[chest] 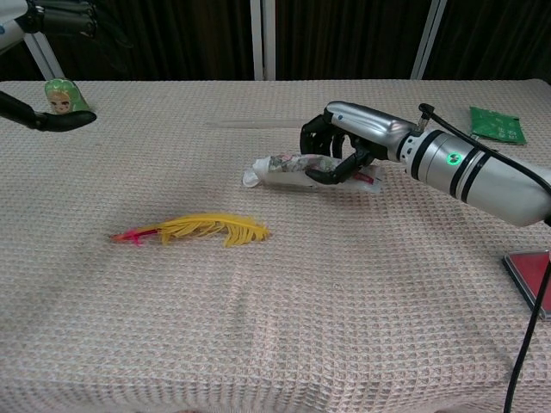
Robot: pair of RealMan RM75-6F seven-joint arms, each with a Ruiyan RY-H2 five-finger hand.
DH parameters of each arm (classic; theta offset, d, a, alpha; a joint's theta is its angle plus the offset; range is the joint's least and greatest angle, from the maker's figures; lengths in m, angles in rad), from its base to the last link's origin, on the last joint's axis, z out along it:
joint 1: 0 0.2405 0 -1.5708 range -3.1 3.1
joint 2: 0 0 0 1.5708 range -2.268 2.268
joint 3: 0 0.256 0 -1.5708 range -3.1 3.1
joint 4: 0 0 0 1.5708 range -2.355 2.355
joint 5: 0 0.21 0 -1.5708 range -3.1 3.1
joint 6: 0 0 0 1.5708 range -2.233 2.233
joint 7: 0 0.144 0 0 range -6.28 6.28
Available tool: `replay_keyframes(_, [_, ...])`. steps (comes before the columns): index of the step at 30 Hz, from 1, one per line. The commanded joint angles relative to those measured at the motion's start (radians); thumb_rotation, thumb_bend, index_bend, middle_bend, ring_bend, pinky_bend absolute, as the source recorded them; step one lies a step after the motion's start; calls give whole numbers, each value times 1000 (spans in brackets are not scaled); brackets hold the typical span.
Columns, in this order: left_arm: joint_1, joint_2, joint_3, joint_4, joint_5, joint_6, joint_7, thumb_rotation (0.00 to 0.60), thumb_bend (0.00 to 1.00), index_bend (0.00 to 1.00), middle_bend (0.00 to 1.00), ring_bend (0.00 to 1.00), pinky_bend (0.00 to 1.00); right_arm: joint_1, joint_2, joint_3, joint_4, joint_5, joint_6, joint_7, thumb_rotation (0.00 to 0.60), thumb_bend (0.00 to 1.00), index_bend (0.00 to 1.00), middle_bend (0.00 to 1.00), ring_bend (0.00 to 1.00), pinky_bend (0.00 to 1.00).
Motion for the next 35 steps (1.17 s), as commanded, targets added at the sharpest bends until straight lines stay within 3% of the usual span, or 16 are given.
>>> replay_keyframes(1, [10,4,-4,4,-9,3,13,600,260,370,224,143,177,8,-8,8,12,19,-36,-14,600,355,507,462,270,343])
replay_keyframes(4, [19,7,-7,6,-19,6,12,600,259,369,224,143,177,6,10,12,-5,29,-52,-32,600,331,271,296,146,232])
replay_keyframes(7, [29,12,-11,14,-31,7,18,600,259,370,224,143,177,-7,49,15,-52,40,-57,-66,600,328,167,244,123,215])
replay_keyframes(13, [67,56,-12,4,-89,-12,43,600,251,369,224,143,178,-99,216,23,-236,66,49,-231,600,327,143,233,124,211])
replay_keyframes(18, [119,149,-12,-97,-206,-74,0,600,251,369,226,144,178,-232,477,14,-566,162,108,-479,600,328,138,258,132,231])
replay_keyframes(23, [188,215,-20,-169,-299,-66,0,600,251,363,232,144,178,-391,692,-13,-834,242,235,-594,600,328,137,260,132,233])
replay_keyframes(28, [258,247,-15,-198,-329,-14,-1,600,251,354,234,144,177,-533,800,-67,-944,213,376,-565,600,342,137,224,119,233])
replay_keyframes(35, [364,268,21,-288,-312,85,67,600,251,339,234,143,177,-686,821,-112,-948,126,549,-497,600,360,137,212,108,230])
